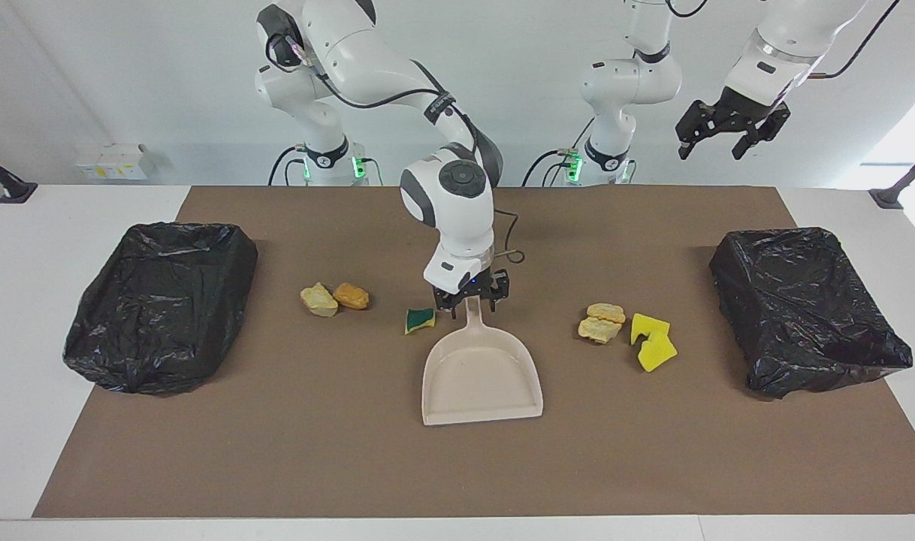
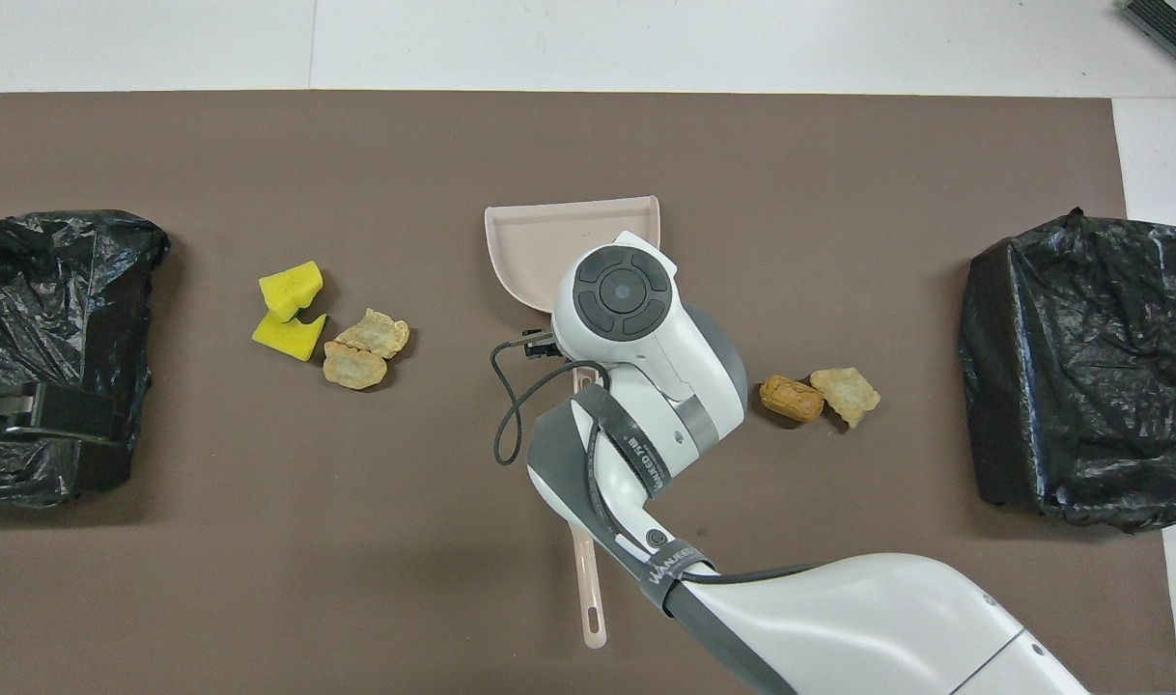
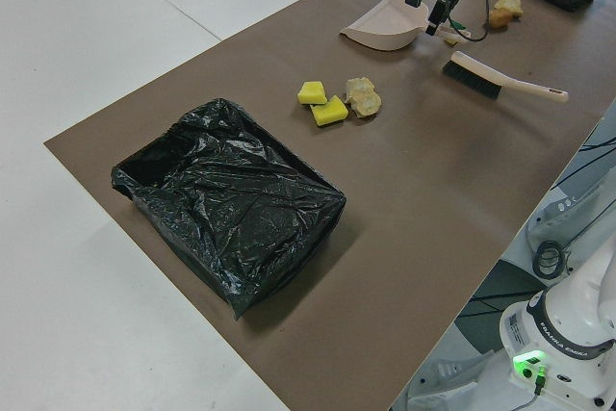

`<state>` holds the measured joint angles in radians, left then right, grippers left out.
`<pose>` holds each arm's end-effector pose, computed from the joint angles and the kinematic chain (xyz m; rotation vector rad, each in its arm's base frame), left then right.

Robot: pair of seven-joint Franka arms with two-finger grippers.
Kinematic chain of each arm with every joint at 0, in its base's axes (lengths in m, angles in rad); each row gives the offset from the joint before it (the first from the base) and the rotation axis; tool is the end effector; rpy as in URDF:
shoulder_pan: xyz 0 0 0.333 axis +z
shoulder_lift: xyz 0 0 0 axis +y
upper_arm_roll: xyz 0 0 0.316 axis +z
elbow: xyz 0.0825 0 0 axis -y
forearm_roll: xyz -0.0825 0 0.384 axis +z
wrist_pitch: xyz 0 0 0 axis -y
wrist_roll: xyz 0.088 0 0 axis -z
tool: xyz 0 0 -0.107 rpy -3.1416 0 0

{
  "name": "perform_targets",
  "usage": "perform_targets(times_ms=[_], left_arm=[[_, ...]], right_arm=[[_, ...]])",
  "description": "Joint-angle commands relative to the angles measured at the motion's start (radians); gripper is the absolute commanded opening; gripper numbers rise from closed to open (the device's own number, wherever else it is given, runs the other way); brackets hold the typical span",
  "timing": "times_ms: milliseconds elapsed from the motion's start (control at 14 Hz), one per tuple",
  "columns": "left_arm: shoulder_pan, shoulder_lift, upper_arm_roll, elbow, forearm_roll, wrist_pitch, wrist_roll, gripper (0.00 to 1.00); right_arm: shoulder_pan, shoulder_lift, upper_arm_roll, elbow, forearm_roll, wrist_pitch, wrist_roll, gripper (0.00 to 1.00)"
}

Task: Sweep and dump trash in bin
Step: 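Reach the right gripper to the dustpan handle and grasp it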

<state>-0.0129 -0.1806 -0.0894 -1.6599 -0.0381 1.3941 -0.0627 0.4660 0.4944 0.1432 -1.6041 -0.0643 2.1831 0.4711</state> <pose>0.4746 -0.0580 0.6615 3.1232 -0.0665 -0.1366 0.5767 0.3835 0.3536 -3.0735 -0.2352 -0.1090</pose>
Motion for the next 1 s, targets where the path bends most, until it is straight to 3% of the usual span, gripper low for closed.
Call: perform_targets(times_ms=[0, 287, 502, 573, 931], left_arm=[[-0.006, -0.026, 0.008, -0.027, -0.008, 0.002, 0.0, 1.0], [-0.01, -0.026, 0.008, -0.027, -0.008, 0.002, 0.001, 1.0], [-0.01, -0.026, 0.008, -0.027, -0.008, 0.002, 0.003, 1.0], [-0.01, -0.026, 0.008, -0.027, -0.008, 0.003, 0.003, 1.0], [-0.013, -0.028, 0.005, -0.032, -0.008, -0.006, -0.002, 1.0]], right_arm=[[0.008, -0.043, -0.004, -0.063, -0.019, 0.018, 0.04, 0.68], [0.007, -0.043, -0.004, -0.059, -0.04, 0.012, 0.04, 0.53], [-0.001, -0.042, -0.004, -0.057, -0.042, 0.01, 0.034, 0.11], [-0.003, -0.043, -0.004, -0.057, -0.042, 0.0, 0.029, 0.04], [-0.029, -0.072, -0.001, -0.051, -0.042, -0.04, 0.003, 0.0]])
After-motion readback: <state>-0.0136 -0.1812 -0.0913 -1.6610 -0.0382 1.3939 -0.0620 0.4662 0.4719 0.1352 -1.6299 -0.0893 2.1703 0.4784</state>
